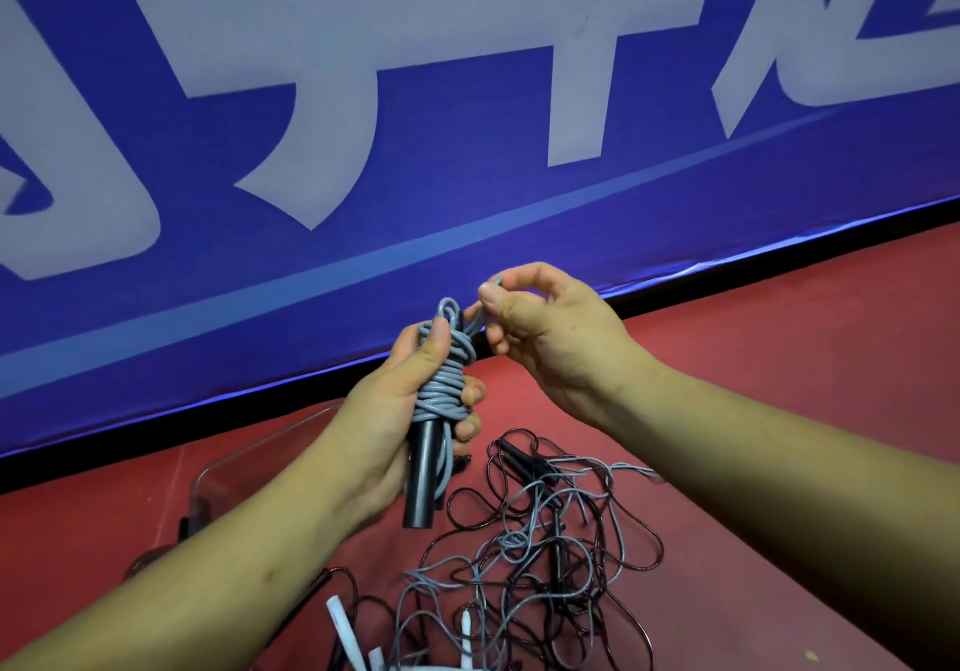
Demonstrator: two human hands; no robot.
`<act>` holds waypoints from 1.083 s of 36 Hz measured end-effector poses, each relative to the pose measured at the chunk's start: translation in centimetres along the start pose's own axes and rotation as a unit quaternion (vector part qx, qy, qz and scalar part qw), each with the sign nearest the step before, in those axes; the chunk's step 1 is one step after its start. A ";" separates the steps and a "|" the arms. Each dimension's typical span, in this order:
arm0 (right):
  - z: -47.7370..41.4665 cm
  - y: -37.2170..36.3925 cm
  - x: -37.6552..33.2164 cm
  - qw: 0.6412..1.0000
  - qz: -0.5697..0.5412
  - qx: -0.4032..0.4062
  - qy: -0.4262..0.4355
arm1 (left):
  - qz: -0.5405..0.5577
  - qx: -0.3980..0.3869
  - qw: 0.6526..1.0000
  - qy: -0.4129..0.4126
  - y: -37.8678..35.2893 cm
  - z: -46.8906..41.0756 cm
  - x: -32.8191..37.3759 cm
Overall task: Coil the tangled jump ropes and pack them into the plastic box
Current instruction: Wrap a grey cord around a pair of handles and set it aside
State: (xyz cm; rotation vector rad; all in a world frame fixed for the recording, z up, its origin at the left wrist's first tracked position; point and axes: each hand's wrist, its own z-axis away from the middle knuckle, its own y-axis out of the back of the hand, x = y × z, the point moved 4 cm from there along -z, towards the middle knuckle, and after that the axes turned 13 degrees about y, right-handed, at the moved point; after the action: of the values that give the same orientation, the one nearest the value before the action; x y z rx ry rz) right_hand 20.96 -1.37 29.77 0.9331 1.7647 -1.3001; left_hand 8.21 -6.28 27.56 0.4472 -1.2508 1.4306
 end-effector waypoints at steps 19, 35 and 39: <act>0.1 -1.1 -1.7 0.959 0.242 -0.147 0.012 | 0.015 -0.021 0.998 0.049 0.7 0.0 0.4; -0.4 -0.9 -3.0 0.956 0.243 -0.166 -0.010 | 0.023 -0.006 0.998 0.066 0.7 -0.3 0.4; -0.4 -1.1 -3.2 0.937 0.301 -0.179 -0.003 | 0.041 -0.006 0.997 0.060 1.1 -0.2 0.3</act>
State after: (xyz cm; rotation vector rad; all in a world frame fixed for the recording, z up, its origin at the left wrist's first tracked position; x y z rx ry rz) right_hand 21.36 -1.62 33.13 1.1281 1.4665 -0.5668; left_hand 7.23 -5.77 27.30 0.3014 -1.1913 1.4961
